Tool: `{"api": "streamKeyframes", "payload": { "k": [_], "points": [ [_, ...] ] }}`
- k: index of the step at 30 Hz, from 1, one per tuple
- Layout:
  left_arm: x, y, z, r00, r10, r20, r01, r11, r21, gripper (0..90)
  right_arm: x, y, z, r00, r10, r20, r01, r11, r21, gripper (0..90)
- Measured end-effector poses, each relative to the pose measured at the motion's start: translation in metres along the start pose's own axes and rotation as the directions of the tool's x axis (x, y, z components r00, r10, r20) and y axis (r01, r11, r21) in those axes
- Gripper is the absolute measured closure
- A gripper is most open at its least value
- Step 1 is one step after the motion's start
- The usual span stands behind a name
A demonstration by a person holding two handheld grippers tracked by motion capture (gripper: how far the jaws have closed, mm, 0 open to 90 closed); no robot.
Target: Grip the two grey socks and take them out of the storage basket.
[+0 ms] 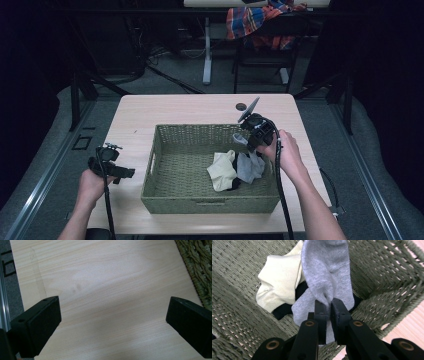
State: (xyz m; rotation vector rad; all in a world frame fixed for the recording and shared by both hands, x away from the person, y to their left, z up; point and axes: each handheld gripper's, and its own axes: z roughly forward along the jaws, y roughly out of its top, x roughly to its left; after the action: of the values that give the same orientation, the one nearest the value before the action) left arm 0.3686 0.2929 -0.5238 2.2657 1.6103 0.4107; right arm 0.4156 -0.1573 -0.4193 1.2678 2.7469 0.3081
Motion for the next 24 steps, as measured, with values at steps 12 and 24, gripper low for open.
{"api": "streamKeyframes", "payload": {
  "k": [12,24],
  "points": [
    [-0.002,0.001,0.001,1.0,-0.007,0.0,0.007,1.0,-0.007,0.2,0.005,0.001,-0.027,0.9997,-0.019,-0.014,0.018,0.999,-0.049,83.9],
    [-0.001,0.0,0.0,0.9999,-0.009,-0.005,0.009,0.9999,-0.011,0.2,0.009,0.012,-0.039,0.9987,-0.044,-0.025,0.041,0.994,-0.103,84.0]
  ]
}}
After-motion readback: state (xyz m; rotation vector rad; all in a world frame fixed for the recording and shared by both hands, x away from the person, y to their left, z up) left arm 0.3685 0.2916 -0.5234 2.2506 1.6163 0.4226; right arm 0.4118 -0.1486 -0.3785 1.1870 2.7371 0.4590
